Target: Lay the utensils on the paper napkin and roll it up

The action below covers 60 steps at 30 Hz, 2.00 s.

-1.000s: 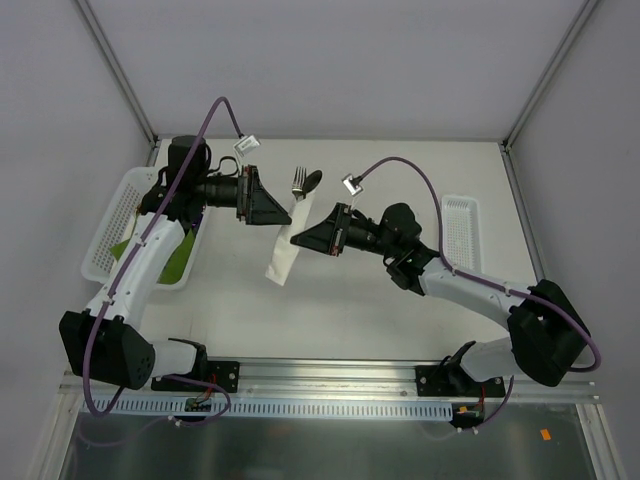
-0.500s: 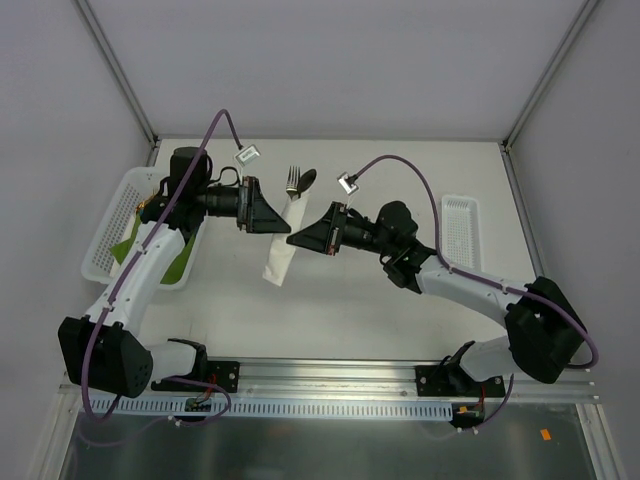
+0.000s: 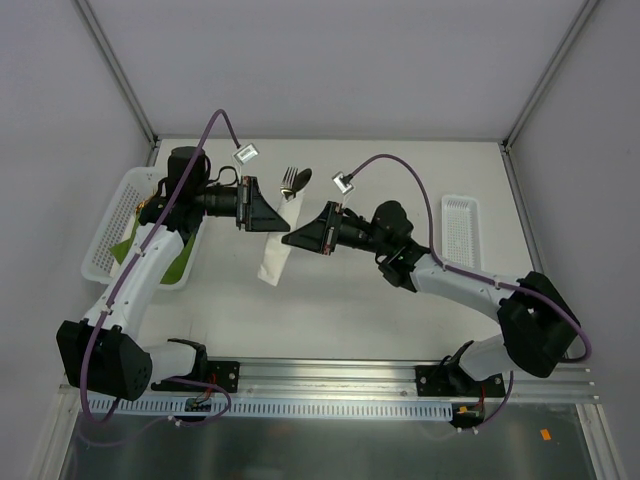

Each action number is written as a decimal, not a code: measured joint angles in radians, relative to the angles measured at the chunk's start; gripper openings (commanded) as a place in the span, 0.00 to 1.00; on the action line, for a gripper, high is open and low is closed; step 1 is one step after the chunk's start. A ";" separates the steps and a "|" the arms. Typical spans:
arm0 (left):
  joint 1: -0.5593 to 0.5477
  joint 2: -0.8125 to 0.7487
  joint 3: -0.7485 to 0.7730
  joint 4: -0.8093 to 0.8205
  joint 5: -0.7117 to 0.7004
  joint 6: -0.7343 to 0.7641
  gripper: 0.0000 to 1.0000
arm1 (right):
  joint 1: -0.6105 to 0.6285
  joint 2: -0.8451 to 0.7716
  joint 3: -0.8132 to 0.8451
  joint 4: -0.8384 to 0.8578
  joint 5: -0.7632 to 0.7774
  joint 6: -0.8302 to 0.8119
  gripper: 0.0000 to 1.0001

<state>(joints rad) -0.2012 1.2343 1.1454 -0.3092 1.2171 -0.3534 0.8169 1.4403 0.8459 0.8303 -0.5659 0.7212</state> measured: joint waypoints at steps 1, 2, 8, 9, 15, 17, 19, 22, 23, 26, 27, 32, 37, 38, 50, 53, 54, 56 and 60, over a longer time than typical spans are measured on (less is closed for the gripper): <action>0.000 0.000 0.000 0.003 0.002 -0.006 0.34 | 0.001 0.002 0.003 0.003 0.000 0.000 0.00; 0.000 0.000 -0.002 0.009 0.002 -0.014 0.33 | 0.002 0.004 0.003 0.005 0.000 0.000 0.00; 0.000 0.003 -0.028 0.043 0.003 -0.065 0.20 | 0.005 0.017 0.004 0.012 -0.002 0.007 0.00; 0.000 0.004 -0.029 0.046 0.003 -0.074 0.13 | 0.005 0.018 0.004 0.011 -0.002 0.008 0.00; 0.000 0.004 -0.031 0.068 0.005 -0.099 0.00 | 0.003 0.029 0.008 0.022 -0.002 0.022 0.08; 0.006 0.003 -0.033 0.072 0.004 -0.104 0.00 | 0.002 0.037 0.016 0.022 -0.009 0.029 0.33; 0.016 0.002 -0.045 0.082 -0.004 -0.109 0.00 | 0.003 0.048 0.028 0.026 -0.015 0.027 0.51; 0.039 0.002 -0.067 0.071 -0.009 -0.107 0.00 | 0.007 0.051 0.033 0.024 -0.024 0.024 0.61; 0.050 0.002 -0.068 0.058 -0.015 -0.102 0.00 | 0.008 0.051 0.034 0.022 -0.025 0.021 0.61; 0.079 0.002 -0.064 -0.003 -0.030 -0.049 0.00 | 0.004 0.051 0.035 0.014 -0.026 0.018 0.65; 0.082 0.003 -0.060 -0.027 -0.042 -0.028 0.00 | 0.001 0.051 0.035 0.008 -0.026 0.018 0.67; 0.085 0.010 0.005 -0.193 -0.105 0.125 0.00 | -0.041 0.045 0.029 -0.025 -0.026 0.011 0.74; 0.119 0.034 0.095 -0.371 -0.182 0.310 0.00 | -0.088 -0.003 -0.010 -0.125 -0.021 -0.030 0.74; 0.135 0.042 0.108 -0.402 -0.187 0.341 0.00 | -0.093 -0.013 -0.018 -0.145 -0.021 -0.038 0.74; 0.471 0.317 0.443 -0.801 -0.211 0.776 0.00 | -0.112 -0.074 -0.079 -0.269 -0.025 -0.099 0.73; 0.538 0.397 0.534 -0.888 -0.216 0.875 0.00 | -0.112 -0.074 -0.082 -0.279 -0.026 -0.102 0.73; 0.563 0.425 0.557 -0.910 -0.217 0.907 0.00 | -0.112 -0.074 -0.082 -0.282 -0.026 -0.103 0.73; 0.608 0.473 0.583 -0.940 -0.220 0.955 0.00 | -0.112 -0.074 -0.082 -0.285 -0.026 -0.104 0.73; 0.694 0.571 0.625 -0.981 -0.229 1.048 0.00 | -0.112 -0.074 -0.082 -0.290 -0.027 -0.105 0.73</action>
<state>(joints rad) 0.4931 1.8053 1.7706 -1.2900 0.9878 0.6949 0.7052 1.3666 0.7635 0.5400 -0.5926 0.6163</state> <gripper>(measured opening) 0.139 0.731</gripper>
